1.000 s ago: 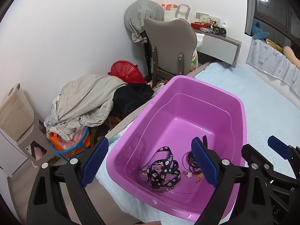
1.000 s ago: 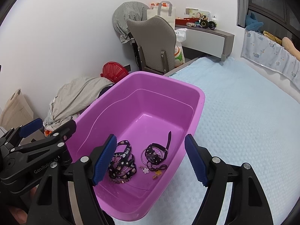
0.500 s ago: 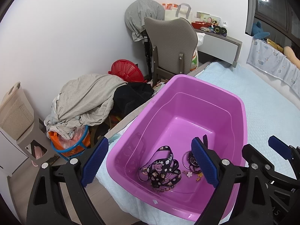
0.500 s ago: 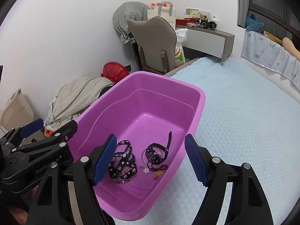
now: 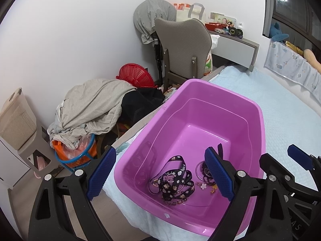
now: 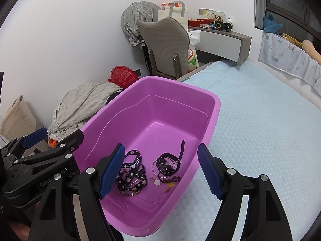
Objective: Organize jewelry
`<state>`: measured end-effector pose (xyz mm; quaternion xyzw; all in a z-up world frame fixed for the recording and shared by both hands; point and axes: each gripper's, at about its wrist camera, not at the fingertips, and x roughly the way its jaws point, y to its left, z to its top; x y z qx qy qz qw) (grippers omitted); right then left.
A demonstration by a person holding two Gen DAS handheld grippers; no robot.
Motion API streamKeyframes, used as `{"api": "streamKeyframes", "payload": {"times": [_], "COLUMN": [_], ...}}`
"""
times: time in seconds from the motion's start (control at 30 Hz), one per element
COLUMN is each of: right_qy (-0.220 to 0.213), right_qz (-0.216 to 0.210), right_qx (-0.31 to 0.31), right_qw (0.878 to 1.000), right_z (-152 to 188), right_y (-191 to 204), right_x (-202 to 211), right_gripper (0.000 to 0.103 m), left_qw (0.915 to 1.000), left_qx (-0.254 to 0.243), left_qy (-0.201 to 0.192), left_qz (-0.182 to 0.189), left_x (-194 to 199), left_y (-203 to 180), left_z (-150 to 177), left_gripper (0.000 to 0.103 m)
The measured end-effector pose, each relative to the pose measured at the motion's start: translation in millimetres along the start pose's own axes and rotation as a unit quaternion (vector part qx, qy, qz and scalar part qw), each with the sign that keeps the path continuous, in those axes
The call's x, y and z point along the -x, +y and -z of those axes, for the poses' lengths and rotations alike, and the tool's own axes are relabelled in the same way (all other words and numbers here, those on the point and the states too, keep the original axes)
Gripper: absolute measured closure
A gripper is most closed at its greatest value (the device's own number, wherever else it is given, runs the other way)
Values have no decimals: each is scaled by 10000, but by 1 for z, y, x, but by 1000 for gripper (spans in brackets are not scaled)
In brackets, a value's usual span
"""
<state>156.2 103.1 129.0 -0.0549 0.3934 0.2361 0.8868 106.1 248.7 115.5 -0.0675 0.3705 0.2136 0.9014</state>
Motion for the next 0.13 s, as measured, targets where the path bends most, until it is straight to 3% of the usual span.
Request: {"api": "streamKeyframes", "payload": {"times": [0.13], "right_qy": [-4], "right_qz": [-7], "right_qx": [16], "right_qw": [10000], "right_z": [0], "right_y": [0], "right_x": [-1], "right_gripper": [31], "left_qw": [10000], "left_qx": [4], "left_qy": [13], "left_qz": [9], "left_x": [0], "left_y": [1], "left_z": [0], "left_gripper": [15]}}
